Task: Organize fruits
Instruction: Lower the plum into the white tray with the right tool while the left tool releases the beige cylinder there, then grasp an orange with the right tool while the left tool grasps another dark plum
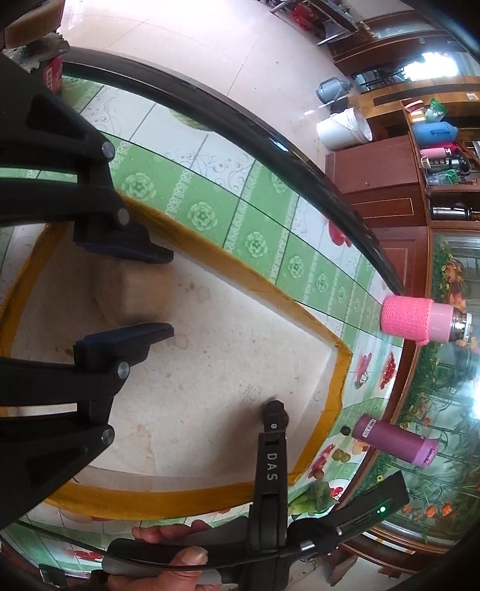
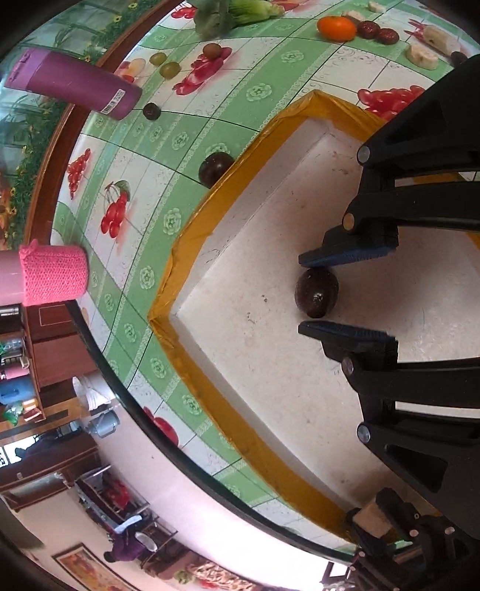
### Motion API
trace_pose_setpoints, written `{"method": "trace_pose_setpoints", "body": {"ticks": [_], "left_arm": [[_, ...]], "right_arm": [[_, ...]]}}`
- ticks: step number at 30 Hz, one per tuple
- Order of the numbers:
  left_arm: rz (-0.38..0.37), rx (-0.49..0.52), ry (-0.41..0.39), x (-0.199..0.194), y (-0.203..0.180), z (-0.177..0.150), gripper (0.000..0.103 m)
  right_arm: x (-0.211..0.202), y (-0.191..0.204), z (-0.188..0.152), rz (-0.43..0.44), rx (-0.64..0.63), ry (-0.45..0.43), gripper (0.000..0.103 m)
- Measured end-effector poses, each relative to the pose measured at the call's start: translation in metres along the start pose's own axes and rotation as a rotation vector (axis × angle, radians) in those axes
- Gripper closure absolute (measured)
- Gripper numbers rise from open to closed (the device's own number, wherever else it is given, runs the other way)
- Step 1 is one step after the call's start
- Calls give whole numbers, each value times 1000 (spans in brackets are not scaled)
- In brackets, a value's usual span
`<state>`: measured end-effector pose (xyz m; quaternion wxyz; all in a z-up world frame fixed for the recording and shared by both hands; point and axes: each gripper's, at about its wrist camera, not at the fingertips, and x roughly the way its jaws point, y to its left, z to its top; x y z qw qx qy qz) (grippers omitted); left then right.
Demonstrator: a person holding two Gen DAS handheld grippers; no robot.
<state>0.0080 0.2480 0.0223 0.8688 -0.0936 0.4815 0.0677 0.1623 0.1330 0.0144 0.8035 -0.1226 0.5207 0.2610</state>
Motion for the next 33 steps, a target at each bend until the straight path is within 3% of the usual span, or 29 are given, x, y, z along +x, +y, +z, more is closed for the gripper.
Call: {"method": "trace_pose_setpoints", "body": {"ticks": [10,16,20,26,29,33], "left_arm": [[57,54,-63,-31,-6,-14,38],[40,32,-92,-51,-12,-19,33],[19,44,-94,-58,-29,-21,31],[-54,111,-97,-67,-78,-25,28],[-88,167,-92,-71,-108,-27,24],[-147,243,-80,-74,-146,-34,23]], "right_arm": [[-41,2,-30,48,8,-56,67],[-91,2,-74,88,42,-132,66],[-121,-13,-114,83,89,-170,60],[-143,-49,-185,1,177,-153,60],[-155,-79,-213,-34,270,-166,60],[-182,-140,-241,-154,453,-224,59]]}}
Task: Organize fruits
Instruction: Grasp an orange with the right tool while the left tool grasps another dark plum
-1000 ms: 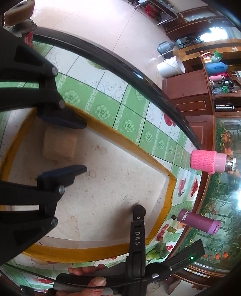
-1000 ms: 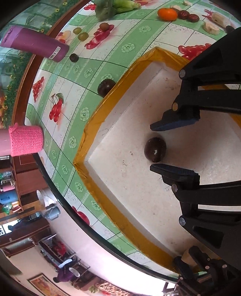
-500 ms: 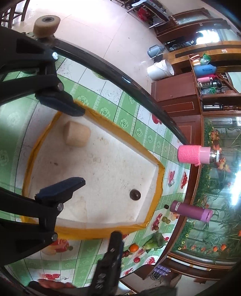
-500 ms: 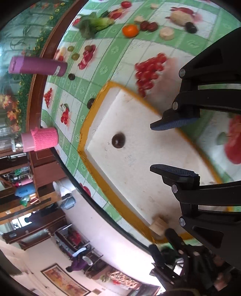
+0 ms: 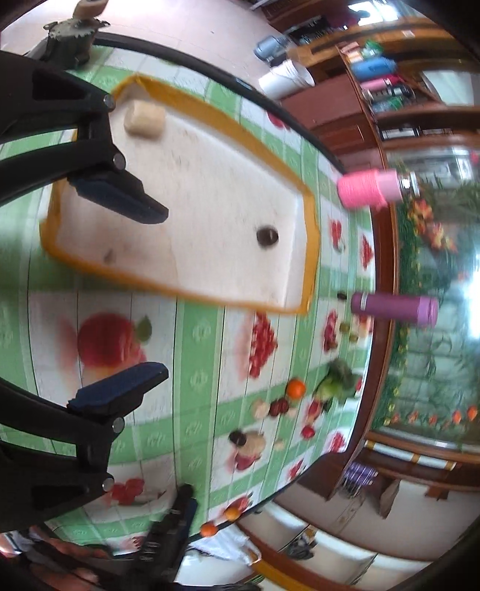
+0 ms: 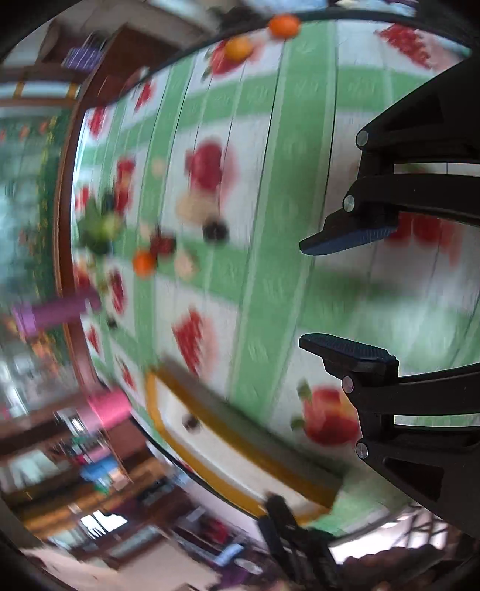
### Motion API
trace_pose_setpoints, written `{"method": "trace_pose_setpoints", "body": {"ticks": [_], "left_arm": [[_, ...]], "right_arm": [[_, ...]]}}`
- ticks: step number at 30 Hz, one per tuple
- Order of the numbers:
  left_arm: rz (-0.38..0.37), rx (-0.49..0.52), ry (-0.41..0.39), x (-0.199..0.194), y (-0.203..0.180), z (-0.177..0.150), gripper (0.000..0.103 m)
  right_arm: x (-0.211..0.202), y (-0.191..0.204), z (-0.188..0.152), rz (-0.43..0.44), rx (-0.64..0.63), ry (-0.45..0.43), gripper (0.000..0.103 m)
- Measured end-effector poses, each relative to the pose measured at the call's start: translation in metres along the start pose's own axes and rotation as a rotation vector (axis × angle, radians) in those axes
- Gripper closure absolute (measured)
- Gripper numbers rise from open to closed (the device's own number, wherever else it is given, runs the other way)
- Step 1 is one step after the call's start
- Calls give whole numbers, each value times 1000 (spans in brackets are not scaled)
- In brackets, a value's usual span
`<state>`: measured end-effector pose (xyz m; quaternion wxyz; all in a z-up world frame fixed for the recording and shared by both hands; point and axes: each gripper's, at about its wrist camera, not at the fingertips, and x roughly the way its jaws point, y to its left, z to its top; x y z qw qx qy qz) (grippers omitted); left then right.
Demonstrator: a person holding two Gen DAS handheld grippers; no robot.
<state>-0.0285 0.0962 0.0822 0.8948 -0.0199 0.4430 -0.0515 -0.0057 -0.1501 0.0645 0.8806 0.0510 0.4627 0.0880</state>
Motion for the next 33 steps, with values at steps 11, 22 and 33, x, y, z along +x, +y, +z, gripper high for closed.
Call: {"method": "trace_pose_setpoints", "body": {"ticks": [11,22,33], "left_arm": [[-120,103,52,9,-48,-4,22],[-157,90,95,30,-36,-5,21],[-182,150,119,53,-57,15,21]], "right_arm": [[-16,-163,20,-370,443,-133,59],[13,-205,18,-481,539,-34,60],[18,-203,16,-491,488,-28,68]]}}
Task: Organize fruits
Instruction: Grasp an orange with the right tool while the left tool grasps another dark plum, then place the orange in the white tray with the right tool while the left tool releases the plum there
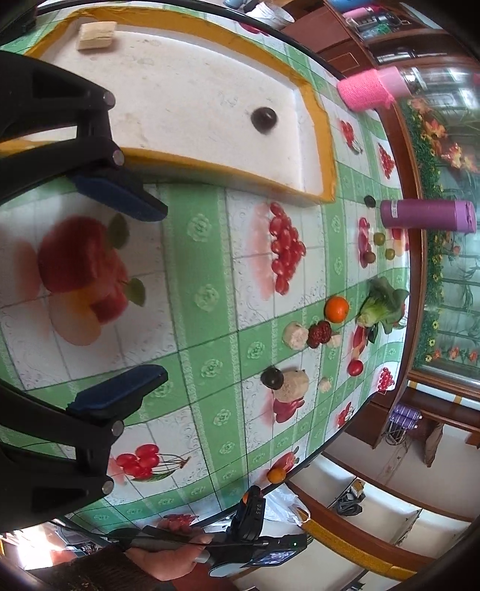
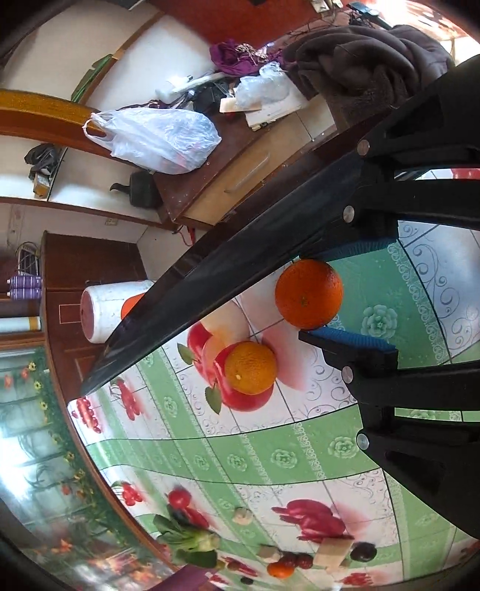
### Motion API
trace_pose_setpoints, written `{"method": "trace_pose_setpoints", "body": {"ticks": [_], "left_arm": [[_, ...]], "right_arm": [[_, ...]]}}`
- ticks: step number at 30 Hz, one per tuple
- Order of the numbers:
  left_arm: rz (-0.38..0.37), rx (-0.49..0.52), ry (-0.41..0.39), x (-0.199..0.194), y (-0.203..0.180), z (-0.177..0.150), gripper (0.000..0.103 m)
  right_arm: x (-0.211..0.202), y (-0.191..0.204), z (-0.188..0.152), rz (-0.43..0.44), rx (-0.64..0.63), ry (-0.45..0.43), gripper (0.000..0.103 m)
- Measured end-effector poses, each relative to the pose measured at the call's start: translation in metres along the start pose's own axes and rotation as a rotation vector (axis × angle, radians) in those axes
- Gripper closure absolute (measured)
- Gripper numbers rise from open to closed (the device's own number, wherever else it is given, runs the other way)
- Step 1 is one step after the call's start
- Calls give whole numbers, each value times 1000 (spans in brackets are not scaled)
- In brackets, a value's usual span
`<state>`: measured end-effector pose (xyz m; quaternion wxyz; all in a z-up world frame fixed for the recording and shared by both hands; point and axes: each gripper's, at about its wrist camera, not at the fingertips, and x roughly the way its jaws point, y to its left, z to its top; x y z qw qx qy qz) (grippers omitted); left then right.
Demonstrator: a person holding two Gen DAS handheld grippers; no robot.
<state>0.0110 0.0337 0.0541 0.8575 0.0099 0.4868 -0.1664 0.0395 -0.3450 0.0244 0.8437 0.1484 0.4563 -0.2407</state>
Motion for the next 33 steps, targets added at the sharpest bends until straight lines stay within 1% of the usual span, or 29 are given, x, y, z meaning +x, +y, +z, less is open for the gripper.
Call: {"method": "trace_pose_setpoints", "body": {"ticks": [2,4,8,10,12,14,16,17,18,20,22,24,26,29,33], "left_arm": [[-3,12,-2,6,-7,10,21],[-16,19,-6,14,-14,21,21],[-56,36,-26,36,-36,42,21],[-70,51,-42,49,-48,51,21],[-71,70,-39,63,-60,58,21],[-66,88,-28,77,-71,64,26],[-52,91,-9,89,-78,67,38],[-59,82,5,94,-79,69,40],[-61,67,18,100,-80,71,46],[-42,60,-12,101,-84,73,50],[-41,57,-14,105,-88,76,67],[-32,66,-29,108,-90,77,77],[-47,51,-31,106,-87,74,78],[-75,22,-14,98,-78,68,78],[-67,18,-23,74,-69,53,78]], "right_arm": [[-6,-1,-2,35,9,-8,68],[-17,2,-8,102,2,-16,68],[-37,22,-29,203,-92,-17,68],[-44,31,-41,232,-145,-9,68],[-48,39,-52,248,-194,0,68],[-52,46,-61,259,-238,5,67],[-53,49,-68,272,-268,12,67],[-53,50,-70,280,-277,17,67],[-52,51,-73,286,-284,21,67],[-51,51,-74,300,-289,30,67],[-50,50,-75,316,-290,38,67],[-51,50,-77,326,-289,41,67],[-53,50,-77,337,-293,39,67],[-60,52,-79,352,-312,24,67],[-69,54,-81,382,-336,6,67]]}}
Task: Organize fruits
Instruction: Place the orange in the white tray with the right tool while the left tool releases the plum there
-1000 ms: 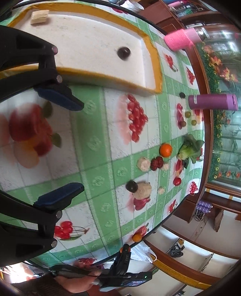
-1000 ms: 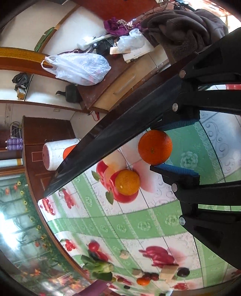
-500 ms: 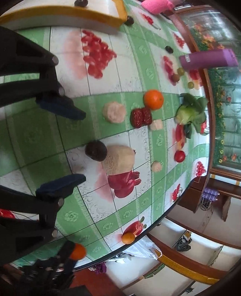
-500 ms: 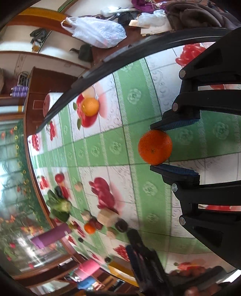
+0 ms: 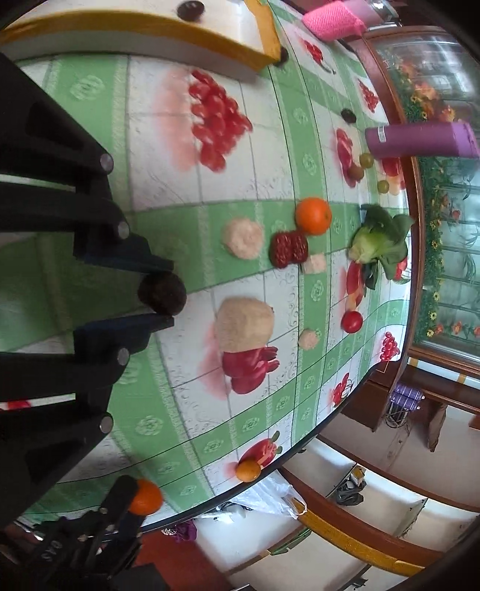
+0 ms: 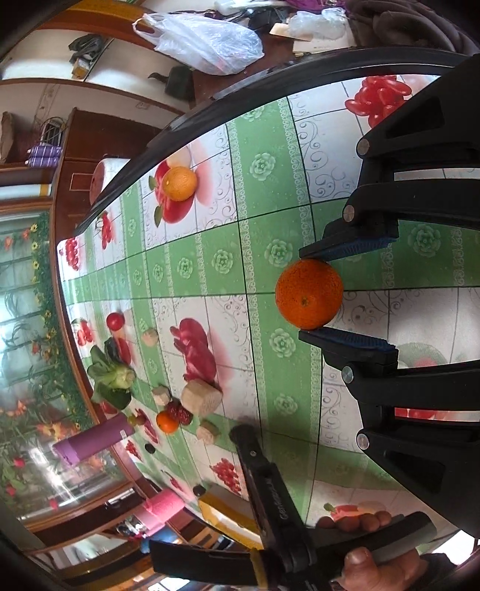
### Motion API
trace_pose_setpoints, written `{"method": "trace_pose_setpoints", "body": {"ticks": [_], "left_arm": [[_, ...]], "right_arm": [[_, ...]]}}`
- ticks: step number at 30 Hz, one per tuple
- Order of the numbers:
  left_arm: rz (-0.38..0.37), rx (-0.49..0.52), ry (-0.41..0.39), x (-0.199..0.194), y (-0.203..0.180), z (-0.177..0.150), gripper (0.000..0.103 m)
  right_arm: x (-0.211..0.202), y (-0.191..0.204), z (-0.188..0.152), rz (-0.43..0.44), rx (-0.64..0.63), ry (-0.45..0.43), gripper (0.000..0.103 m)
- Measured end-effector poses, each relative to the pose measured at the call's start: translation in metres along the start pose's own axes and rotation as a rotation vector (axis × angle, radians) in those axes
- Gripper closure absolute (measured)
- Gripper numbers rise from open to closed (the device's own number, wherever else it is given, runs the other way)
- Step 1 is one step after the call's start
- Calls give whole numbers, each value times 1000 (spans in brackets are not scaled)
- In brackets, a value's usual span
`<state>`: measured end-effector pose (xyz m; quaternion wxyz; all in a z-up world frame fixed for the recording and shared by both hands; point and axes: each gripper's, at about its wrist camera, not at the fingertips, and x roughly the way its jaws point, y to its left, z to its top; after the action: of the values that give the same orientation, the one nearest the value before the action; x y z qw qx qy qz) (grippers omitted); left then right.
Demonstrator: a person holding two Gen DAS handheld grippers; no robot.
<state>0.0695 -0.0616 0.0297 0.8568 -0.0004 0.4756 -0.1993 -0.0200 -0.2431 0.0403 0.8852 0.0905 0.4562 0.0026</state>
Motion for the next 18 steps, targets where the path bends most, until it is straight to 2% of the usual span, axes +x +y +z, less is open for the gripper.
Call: {"method": "trace_pose_setpoints", "body": {"ticks": [10,14,18], "left_arm": [[34,-44,-81,-82,24,-43,78],[38,-44,-103,-105,29,-59,78],[25,-86,-122,-121,39,-73,78]], "right_arm": [[-7,28,-12,52,-94,6,67],[-5,46,-16,74,-141,25,67],[1,70,-14,98,-194,48,67]]}}
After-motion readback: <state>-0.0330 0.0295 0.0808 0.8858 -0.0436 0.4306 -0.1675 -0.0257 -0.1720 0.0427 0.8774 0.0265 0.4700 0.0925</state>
